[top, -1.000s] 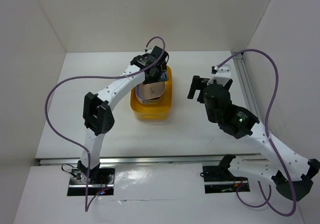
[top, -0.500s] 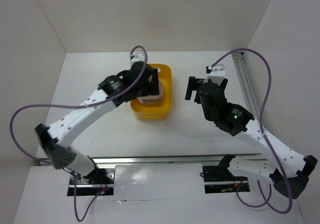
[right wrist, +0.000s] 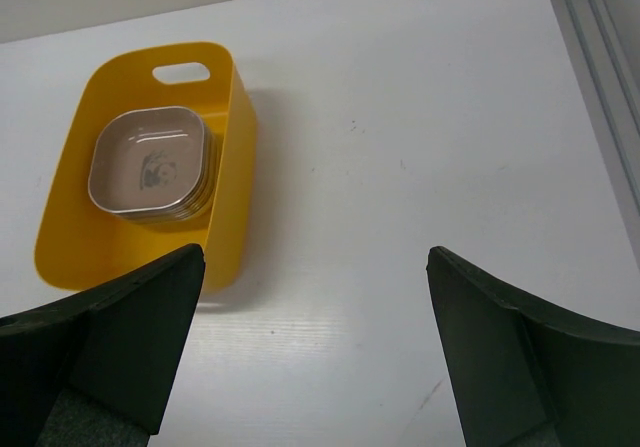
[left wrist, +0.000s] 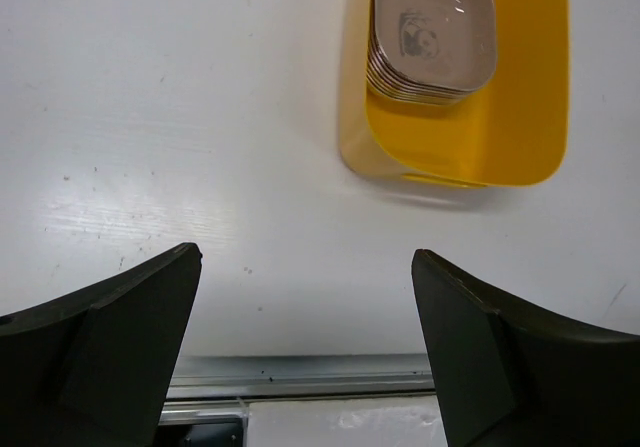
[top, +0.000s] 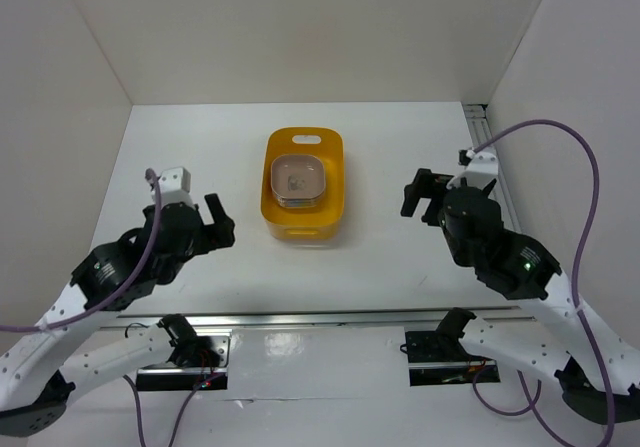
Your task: Place the plates into the plastic bin on the countertop
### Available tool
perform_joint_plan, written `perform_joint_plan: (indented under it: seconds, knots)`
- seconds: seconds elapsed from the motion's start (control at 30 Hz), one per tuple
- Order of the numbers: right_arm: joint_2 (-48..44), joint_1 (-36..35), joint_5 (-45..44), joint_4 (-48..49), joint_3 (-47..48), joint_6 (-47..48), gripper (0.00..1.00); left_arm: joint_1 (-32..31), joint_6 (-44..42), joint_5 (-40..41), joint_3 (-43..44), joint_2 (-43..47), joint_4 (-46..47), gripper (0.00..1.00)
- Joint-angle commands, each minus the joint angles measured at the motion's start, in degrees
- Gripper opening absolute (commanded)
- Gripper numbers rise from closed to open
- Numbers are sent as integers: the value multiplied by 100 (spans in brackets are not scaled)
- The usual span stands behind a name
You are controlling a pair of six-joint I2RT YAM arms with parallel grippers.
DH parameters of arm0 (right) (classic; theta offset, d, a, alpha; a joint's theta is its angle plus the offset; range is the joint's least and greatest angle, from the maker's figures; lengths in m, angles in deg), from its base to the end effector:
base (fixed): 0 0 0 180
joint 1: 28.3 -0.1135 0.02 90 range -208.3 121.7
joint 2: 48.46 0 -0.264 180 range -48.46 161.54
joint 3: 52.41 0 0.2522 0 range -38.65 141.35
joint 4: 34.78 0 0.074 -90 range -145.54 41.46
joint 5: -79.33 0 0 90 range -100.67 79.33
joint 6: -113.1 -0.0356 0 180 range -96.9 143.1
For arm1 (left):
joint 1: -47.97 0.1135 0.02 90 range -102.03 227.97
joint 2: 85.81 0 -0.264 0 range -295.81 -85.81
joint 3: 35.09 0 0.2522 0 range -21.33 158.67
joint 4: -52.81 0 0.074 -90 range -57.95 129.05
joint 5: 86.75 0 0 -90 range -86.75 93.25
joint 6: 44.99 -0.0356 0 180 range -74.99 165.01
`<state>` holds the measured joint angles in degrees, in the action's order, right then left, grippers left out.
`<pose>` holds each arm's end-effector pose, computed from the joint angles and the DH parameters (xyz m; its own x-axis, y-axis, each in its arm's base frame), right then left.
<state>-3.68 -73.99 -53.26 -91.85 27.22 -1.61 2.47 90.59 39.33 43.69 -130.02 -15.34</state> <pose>0.1097 0.0779 0.4057 -0.2773 0.1566 -0.9480 0.0294 0.9876 0.1545 0.1019 -0.0738 0.3838 -0.4374 -0.3784 -0.8158 -0.1141 0.9232 -0.3671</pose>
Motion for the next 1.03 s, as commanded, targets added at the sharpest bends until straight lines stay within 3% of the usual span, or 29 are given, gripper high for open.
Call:
perform_joint_plan:
  seconds: [0.0, 0.27, 0.53, 1.0]
  knots:
    - [-574, 43, 136, -65, -319, -104, 100, 23, 512, 382, -295, 499, -387, 100]
    - [-839, 43, 6, -222, -557, -175, 100, 23, 636, 540, -656, 773, -388, 100]
    - [-786, 43, -127, -379, -557, -368, 100, 217, 689, 489, -657, 255, -388, 100]
    - [-681, 43, -487, -318, -733, -421, 100, 1279, -32, -337, -832, 201, 288, 100]
